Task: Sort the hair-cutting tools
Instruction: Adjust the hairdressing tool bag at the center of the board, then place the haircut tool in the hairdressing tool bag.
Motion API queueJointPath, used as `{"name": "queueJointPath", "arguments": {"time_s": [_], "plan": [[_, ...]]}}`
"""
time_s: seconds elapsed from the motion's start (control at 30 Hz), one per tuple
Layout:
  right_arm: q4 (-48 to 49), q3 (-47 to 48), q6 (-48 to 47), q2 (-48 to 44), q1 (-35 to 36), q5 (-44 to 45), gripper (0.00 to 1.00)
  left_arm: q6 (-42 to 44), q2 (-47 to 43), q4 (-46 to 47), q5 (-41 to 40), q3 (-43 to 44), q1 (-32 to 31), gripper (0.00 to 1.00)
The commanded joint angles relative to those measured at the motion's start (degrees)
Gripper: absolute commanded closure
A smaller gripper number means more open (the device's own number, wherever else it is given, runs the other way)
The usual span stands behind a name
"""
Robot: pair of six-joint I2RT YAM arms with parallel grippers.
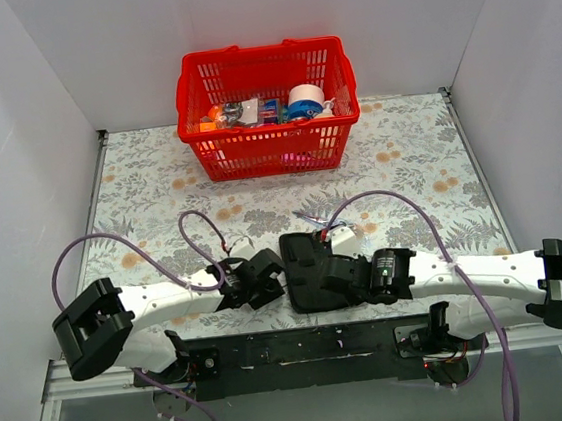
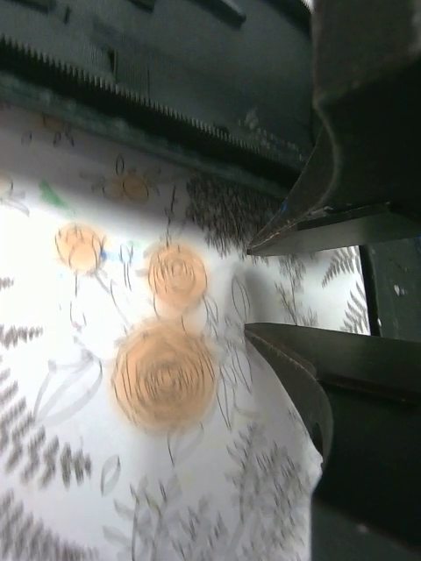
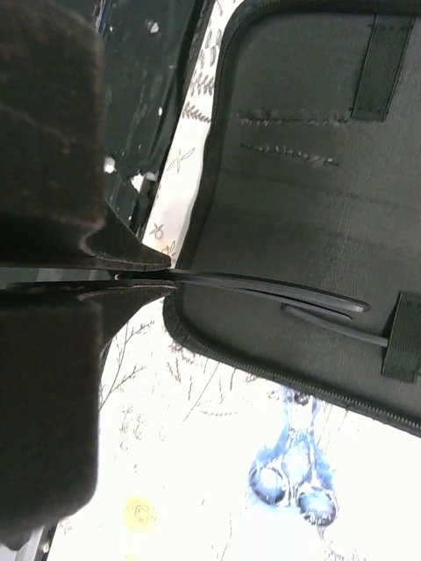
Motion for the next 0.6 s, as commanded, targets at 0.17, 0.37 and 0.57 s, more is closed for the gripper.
{"name": "queueJointPath", "arguments": {"time_s": [0.17, 0.37, 0.57], "plan": [[-5.22, 0.21, -5.74, -1.44, -3.87, 4.26, 0.99, -2.50, -7.22, -20.73, -12.41, 10.76, -0.33, 0.62], [-4.44, 0.48, -11.27, -1.35, -6.77, 3.29, 0.99, 4.19, -3.82, -15.14, -11.72, 16.04, -0.42, 0.60], [-2.51, 0.92, -15.93, -0.47, -7.74, -0.57, 0.99, 7.18, 5.59, -10.30, -7.85, 21.40, -0.33, 0.60]]}}
